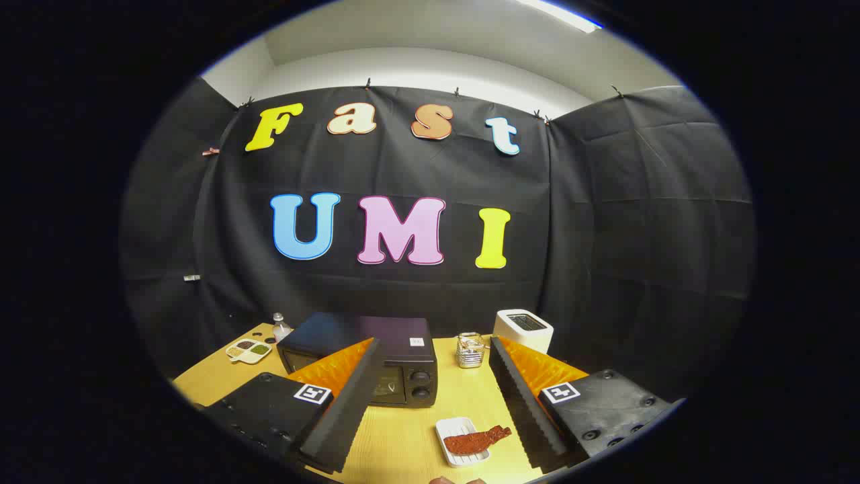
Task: Open the toaster oven, put the food inside, and close the toaster oven door.
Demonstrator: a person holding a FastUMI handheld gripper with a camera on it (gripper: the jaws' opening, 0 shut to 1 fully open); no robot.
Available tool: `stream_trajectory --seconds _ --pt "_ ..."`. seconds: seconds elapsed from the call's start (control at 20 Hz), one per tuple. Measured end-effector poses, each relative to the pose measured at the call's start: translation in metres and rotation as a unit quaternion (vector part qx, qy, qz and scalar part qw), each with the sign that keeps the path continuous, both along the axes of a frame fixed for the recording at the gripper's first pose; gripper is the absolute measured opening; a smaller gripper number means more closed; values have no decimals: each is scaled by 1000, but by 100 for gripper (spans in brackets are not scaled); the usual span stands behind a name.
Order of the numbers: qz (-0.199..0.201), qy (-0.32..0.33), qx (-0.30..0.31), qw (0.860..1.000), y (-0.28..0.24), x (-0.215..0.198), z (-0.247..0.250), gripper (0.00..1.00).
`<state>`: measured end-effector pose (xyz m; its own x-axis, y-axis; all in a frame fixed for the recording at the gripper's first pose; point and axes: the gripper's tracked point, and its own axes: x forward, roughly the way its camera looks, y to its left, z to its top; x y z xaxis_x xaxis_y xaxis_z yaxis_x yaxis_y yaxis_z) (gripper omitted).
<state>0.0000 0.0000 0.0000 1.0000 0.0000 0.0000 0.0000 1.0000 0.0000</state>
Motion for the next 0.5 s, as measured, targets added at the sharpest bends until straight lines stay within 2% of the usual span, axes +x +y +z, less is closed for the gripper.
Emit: stream_trajectory --seconds 0.5 --pt "15 13 17 1000 20 -1 -13 97"
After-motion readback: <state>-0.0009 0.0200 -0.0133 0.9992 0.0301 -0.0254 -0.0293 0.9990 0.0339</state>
